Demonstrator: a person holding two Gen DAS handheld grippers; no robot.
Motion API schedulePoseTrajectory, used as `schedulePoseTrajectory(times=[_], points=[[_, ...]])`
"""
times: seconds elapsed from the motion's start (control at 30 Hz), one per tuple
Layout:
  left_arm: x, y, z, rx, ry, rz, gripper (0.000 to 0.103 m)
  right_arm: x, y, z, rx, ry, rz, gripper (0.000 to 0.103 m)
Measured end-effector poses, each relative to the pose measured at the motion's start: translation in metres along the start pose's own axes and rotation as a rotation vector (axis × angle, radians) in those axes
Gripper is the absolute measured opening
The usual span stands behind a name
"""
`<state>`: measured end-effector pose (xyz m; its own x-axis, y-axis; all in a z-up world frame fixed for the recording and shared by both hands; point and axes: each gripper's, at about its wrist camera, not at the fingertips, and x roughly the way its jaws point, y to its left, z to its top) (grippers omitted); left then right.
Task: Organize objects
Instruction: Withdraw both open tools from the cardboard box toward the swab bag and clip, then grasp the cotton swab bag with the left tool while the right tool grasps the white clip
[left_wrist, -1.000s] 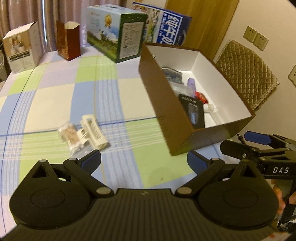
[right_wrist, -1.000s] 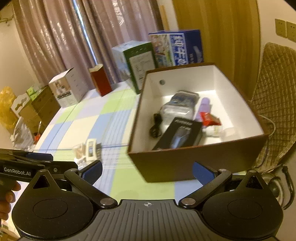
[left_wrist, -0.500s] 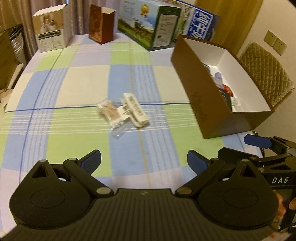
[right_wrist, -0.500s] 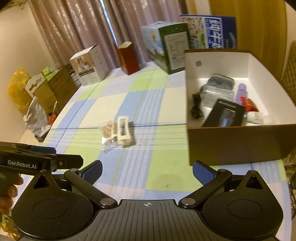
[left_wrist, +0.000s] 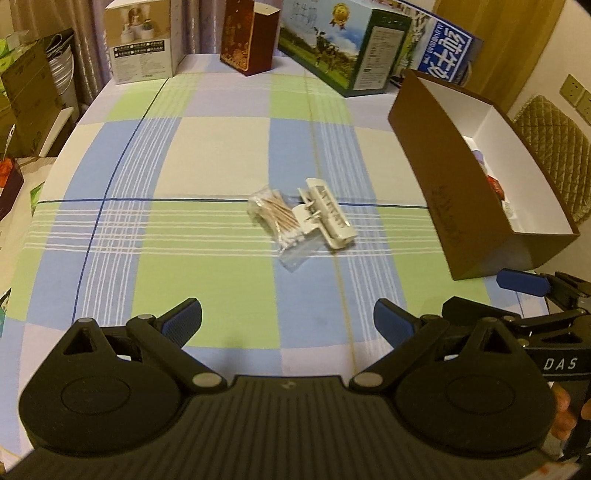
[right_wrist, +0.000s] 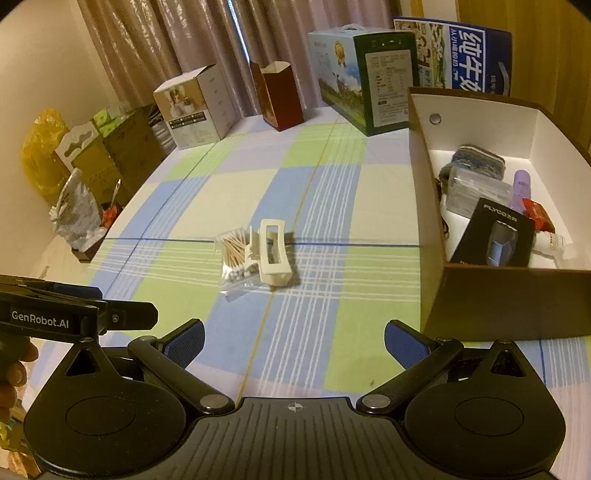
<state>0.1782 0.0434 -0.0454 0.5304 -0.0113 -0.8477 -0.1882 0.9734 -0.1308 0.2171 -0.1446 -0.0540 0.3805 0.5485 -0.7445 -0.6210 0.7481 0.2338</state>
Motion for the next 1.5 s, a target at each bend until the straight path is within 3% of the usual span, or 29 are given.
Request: schedulePoseTrajectory(times=[0.3,0.67,0.77,1.1,1.2,1.27,1.5], points=[[0.019,0.013,0.007,-0.02,0.021,0.034,0.098,0.025,0.006,0.01,-0.045,-0.002,-0.008,0.1],[0.046,0.025,0.019,-0.029,0.042,0.073,0.098,0.069,0.012,0.02,-0.111,0.025,0.011,0.062],[0.054,0.029,0.02,-0.036,0.054,0.083,0.098,0.084,0.013,0.023,-0.13,0.035,0.01,0.055],[0.071,0.041,0.022,-0.062,0.082,0.106,0.098,0.134,0.018,0.033,-0.193,0.061,0.002,0.052],[0.075,0.041,0.025,-0.064,0.081,0.105,0.098,0.142,0.018,0.035,-0.195,0.054,0.007,0.044],[0.078,0.041,0.027,-0.066,0.079,0.102,0.098,0.145,0.017,0.037,-0.202,0.045,0.017,0.032],[0.092,0.034,0.036,-0.057,0.072,0.084,0.098,0.139,0.011,0.029,-0.19,0.007,-0.059,0.031]])
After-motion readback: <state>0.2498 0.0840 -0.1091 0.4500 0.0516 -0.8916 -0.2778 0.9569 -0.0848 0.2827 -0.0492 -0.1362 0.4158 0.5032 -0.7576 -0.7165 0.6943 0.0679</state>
